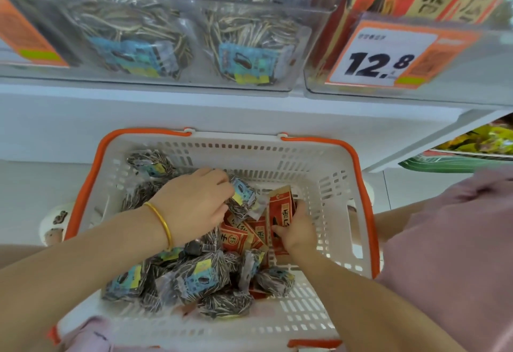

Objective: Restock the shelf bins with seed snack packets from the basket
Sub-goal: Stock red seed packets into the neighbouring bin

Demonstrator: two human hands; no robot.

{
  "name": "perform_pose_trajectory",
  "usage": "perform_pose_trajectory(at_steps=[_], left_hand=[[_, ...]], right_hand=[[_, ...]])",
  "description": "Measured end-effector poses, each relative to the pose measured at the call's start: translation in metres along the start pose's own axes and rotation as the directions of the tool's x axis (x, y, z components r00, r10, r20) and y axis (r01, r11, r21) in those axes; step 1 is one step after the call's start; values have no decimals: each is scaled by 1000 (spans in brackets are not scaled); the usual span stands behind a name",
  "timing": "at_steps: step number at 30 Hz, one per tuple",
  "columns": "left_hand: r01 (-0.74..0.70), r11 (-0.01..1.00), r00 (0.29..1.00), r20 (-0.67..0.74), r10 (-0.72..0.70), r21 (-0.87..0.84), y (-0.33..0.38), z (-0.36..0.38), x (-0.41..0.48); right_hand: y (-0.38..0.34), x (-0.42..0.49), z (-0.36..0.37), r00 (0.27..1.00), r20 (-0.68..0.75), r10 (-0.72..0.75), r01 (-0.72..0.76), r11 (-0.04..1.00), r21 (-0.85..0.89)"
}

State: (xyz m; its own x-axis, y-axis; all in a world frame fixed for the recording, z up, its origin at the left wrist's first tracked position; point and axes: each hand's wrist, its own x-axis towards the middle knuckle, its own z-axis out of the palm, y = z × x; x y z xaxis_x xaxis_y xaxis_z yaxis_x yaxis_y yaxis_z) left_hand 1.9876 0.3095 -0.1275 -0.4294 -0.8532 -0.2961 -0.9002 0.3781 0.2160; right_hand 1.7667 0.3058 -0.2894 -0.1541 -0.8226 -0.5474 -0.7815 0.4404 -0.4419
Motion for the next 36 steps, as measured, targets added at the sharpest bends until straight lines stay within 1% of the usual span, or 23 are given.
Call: perform_pose_trajectory(at_steps=[3,5,6,7,8,10,11,12,13,15,17,19,21,23,24,26,27,28,29,30,32,34,36], left_hand=[[26,999,999,24,-26,-36,5,-6,0],[73,988,997,50,-67,-138,12,-13,0],[107,968,993,64,-95,-228,17,-18,-1],[141,929,990,75,-122,-341,23,-24,-1],[167,871,986,78,-147,-463,29,-30,-1],[180,728,982,83,-168,-662,44,-43,1],[165,666,984,75,-162,-728,53,-51,2],[134,628,988,52,-147,-767,63,-59,4],[82,617,992,7,-123,-782,73,-67,6],[-43,648,992,-111,-64,-760,94,-84,12],[-152,683,973,-230,-25,-715,111,-107,19],[-267,708,932,-362,17,-654,126,-138,26],[-384,756,848,-526,63,-530,139,-175,37],[-459,793,749,-654,103,-401,151,-214,49],[-477,813,698,-706,120,-333,156,-232,56],[-472,859,596,-789,145,-198,163,-263,69],[-463,871,563,-813,149,-161,165,-273,76],[-458,876,547,-825,142,-153,167,-280,81],[-453,876,545,-830,122,-168,167,-284,88],[-442,875,556,-826,92,-200,166,-285,94],[-398,878,604,-796,33,-266,160,-282,105],[-349,894,651,-759,14,-283,152,-273,114],[-282,917,668,-743,-22,-281,145,-269,120]], right_hand=[[-17,-16,-38,992,-78,-102,114,978,172],[-31,-36,-66,976,-105,-189,211,942,260],[-38,-48,-79,967,-103,-235,255,919,301],[-42,-61,-91,956,-96,-278,294,893,340],[-46,-73,-102,945,-80,-317,323,867,379],[-48,-96,-122,923,-34,-383,351,803,482],[-49,-105,-132,906,-18,-423,365,759,540],[-50,-114,-142,883,-4,-469,379,710,594],[-51,-121,-152,860,5,-511,390,663,640],[-53,-131,-175,827,-10,-563,408,587,699],[-56,-132,-203,801,-51,-597,435,521,734],[-61,-131,-239,754,-128,-644,532,485,694],[-75,-131,-280,682,-253,-686,662,433,612],[-95,-128,-321,575,-410,-708,790,350,504],[-106,-127,-339,519,-475,-711,839,314,445],[-124,-118,-365,434,-550,-713,897,283,341],[-129,-111,-374,407,-573,-711,911,270,312],[-133,-104,-381,392,-588,-707,918,258,301],[-135,-97,-386,390,-593,-704,918,253,304],[-138,-91,-389,405,-583,-705,912,265,313],[-141,-76,-387,468,-503,-727,880,333,337],[-140,-60,-381,529,-417,-739,841,392,374],[-143,-49,-378,568,-382,-729,815,434,384]])
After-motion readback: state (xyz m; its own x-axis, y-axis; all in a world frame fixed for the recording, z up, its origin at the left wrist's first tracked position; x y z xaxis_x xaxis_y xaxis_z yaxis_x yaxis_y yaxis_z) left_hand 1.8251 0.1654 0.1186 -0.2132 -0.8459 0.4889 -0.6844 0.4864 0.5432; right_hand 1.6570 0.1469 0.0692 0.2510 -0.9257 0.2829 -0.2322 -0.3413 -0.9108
